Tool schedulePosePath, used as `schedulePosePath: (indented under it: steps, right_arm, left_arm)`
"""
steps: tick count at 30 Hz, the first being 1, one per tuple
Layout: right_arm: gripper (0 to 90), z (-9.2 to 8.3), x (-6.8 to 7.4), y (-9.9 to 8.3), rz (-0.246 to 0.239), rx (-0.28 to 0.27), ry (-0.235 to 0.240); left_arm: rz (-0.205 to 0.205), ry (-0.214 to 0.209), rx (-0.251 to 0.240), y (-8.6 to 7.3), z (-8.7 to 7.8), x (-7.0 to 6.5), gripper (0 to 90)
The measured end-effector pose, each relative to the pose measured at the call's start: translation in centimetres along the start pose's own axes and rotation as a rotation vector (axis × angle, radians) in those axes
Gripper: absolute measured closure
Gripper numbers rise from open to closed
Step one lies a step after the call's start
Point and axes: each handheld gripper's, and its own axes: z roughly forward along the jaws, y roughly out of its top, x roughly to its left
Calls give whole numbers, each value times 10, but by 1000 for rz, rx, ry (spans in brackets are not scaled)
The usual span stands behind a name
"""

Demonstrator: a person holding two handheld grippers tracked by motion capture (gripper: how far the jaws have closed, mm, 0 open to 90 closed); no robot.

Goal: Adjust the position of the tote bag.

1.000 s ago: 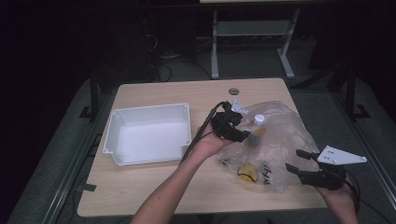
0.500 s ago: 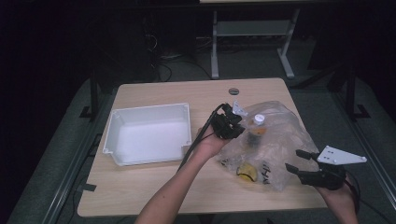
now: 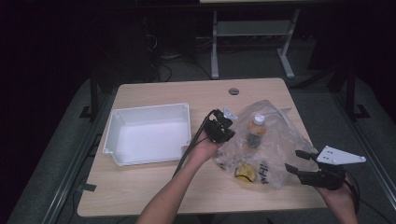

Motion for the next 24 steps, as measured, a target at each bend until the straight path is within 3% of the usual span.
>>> schedulePosePath:
  steps: [16,24]
  right_arm:
    - [334,2,1,0,1,8,1]
    - [334,2,1,-1,2,10,1]
  left_arm:
    - [-48,-2,82,-31,21,7,875]
    - [-60,-10,88,-38,22,10,864]
